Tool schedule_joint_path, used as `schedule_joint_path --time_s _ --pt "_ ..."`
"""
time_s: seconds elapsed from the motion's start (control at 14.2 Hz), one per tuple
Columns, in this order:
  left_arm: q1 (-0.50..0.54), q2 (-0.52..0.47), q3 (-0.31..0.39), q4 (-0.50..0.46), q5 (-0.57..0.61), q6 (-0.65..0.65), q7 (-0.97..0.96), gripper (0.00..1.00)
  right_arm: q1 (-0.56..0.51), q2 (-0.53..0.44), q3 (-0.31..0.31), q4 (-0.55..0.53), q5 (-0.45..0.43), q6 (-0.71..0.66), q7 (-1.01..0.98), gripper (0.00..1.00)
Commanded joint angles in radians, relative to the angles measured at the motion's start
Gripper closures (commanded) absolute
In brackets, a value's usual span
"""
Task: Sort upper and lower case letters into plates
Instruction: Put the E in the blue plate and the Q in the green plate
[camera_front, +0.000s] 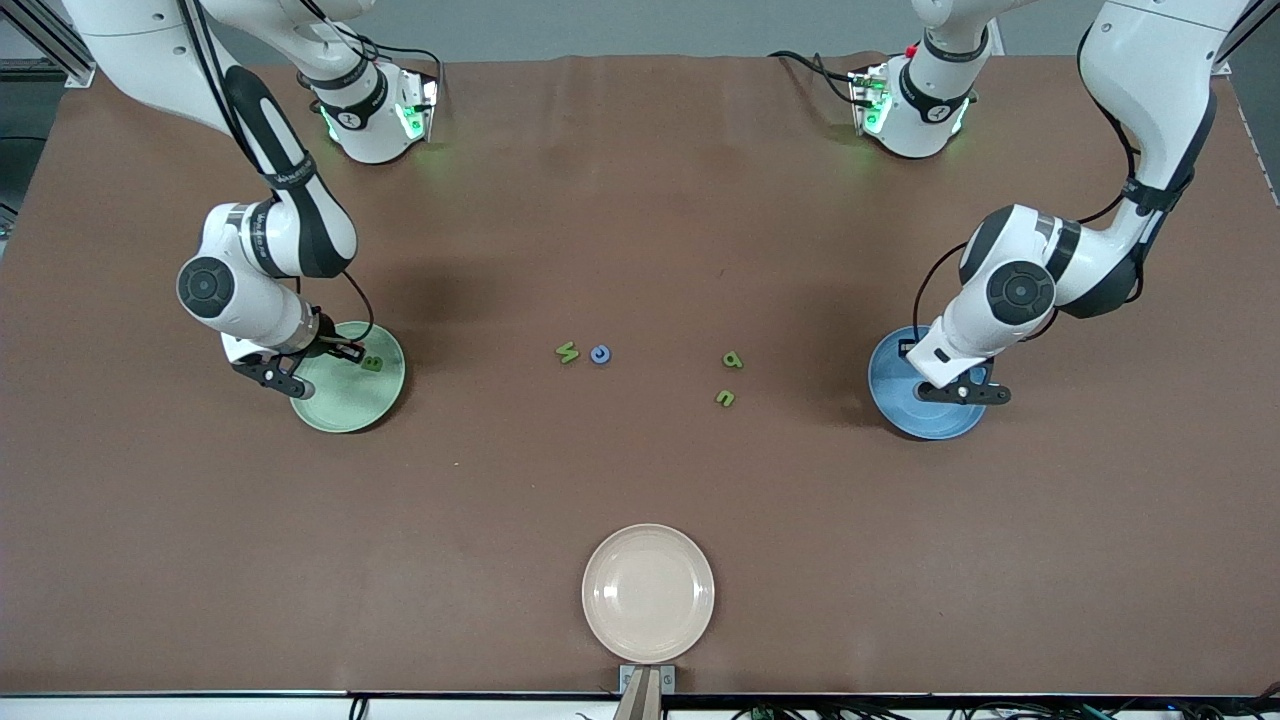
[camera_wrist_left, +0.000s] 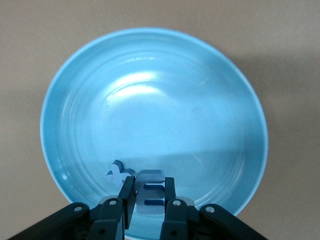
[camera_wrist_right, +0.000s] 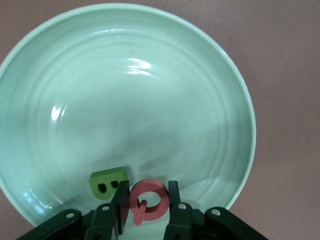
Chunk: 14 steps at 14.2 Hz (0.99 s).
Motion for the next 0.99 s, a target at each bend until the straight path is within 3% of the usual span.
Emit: schedule_joint_path --time_s 0.0,0.07,0.35,0.49,0.56,0.71,0.92 --pt "0.019 0.004 -0.017 -0.034 0.030 0.042 0.004 0.98 -0.026 -0.015 0.012 -0.022 -0.009 0.010 -0.031 0.43" --pt "0.019 0.007 -0.017 -0.035 0.030 0.043 0.004 0.97 -0.036 -0.015 0.012 -0.022 -0.009 0.010 -0.034 0.02" --pt "0.035 0.038 -0.017 -0.035 0.069 0.045 0.002 0.96 -0.014 -0.029 0.019 -0.014 -0.006 -0.009 -0.012 0.00" --pt "0.043 0.043 -0.017 -0.032 0.083 0.047 0.002 0.90 0.044 -0.039 0.021 0.003 0.003 -0.021 0.076 0.00" --pt "0.043 0.040 -0.019 -0.029 0.083 0.045 0.005 0.68 0.094 -0.038 0.022 0.012 0.005 -0.020 0.168 0.00" --pt "0.040 0.035 -0.023 -0.022 0.085 0.045 0.002 0.00 0.211 -0.030 0.021 0.041 0.005 -0.012 0.370 0.00" --pt "0.040 0.023 -0.061 0.015 0.080 0.008 -0.027 0.00 0.367 0.011 0.021 0.134 0.005 -0.010 0.663 0.00"
